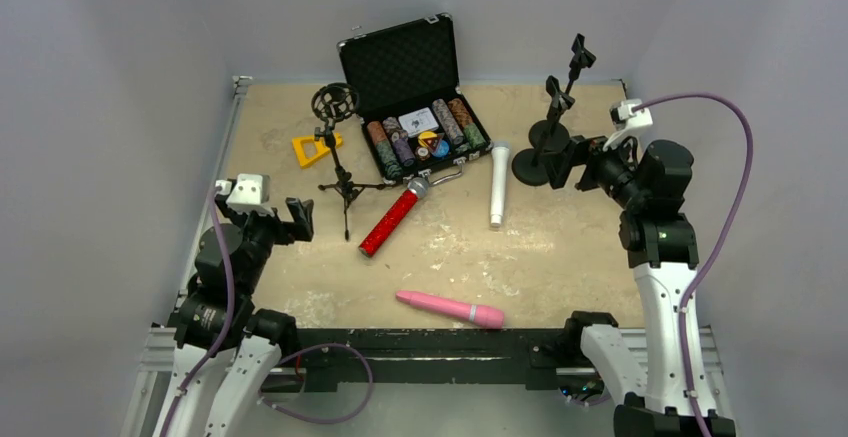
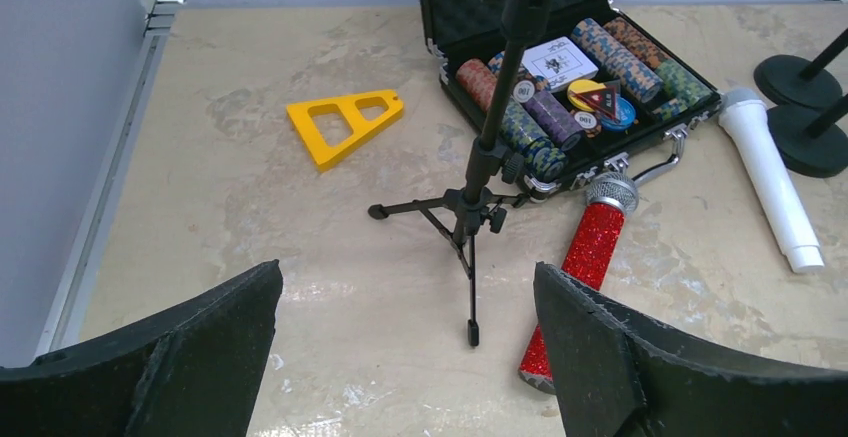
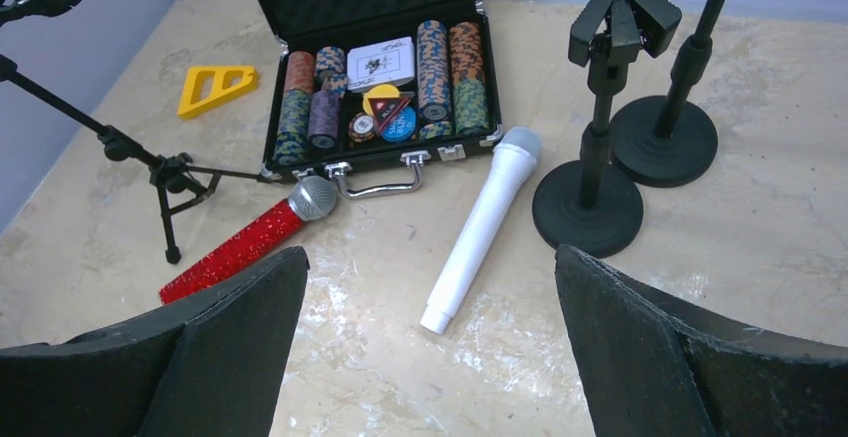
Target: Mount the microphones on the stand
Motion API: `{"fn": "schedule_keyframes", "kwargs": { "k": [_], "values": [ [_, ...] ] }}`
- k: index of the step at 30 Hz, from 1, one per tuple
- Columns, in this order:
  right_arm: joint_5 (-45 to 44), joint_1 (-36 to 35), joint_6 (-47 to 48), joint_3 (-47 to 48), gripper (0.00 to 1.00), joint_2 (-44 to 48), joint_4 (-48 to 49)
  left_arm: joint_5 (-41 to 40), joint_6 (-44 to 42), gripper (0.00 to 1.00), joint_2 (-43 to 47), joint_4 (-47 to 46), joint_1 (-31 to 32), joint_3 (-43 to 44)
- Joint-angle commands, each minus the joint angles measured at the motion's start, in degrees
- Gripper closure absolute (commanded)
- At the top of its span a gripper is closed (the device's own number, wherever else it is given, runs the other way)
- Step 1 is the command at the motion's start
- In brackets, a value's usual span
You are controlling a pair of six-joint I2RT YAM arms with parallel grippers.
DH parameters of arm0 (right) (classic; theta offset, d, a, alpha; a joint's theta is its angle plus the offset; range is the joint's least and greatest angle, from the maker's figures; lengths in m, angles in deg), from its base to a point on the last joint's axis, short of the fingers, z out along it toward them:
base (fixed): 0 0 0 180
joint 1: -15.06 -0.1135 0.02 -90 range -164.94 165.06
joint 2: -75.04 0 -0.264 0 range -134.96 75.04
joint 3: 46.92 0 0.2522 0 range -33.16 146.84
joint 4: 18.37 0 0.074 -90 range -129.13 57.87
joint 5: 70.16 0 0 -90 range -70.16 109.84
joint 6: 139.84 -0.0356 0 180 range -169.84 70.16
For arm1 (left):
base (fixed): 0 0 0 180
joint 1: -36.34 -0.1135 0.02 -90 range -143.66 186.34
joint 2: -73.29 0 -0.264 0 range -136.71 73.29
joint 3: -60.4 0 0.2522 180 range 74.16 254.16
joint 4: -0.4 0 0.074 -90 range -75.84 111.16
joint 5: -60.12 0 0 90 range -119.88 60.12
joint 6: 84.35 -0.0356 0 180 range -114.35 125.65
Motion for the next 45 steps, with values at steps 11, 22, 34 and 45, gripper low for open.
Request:
{"fn": "schedule_keyframes", "kwargs": {
  "k": [11,22,34,45],
  "values": [
    [42.6,0.2,28.4,-5.8,0.01,3.6,-5.0,12.6,11.8,0.00,-1.1,4.3,-0.2,6.6],
    [45.7,0.4,29.2,-14.7,0.01,3.6,2.8,20.8,9.6,0.02,-10.3,-1.0,-0.2,8.4],
    [49.3,0.6,29.1,-17.8,0.01,4.1,5.5,15.2,-1.2,0.19,-27.8,-57.9,-1.7,-14.5],
    [49.9,0.8,29.7,-17.5,0.01,4.5,4.7,16.8,-4.8,0.41,-40.9,-68.8,-1.7,-11.0]
  ]
}}
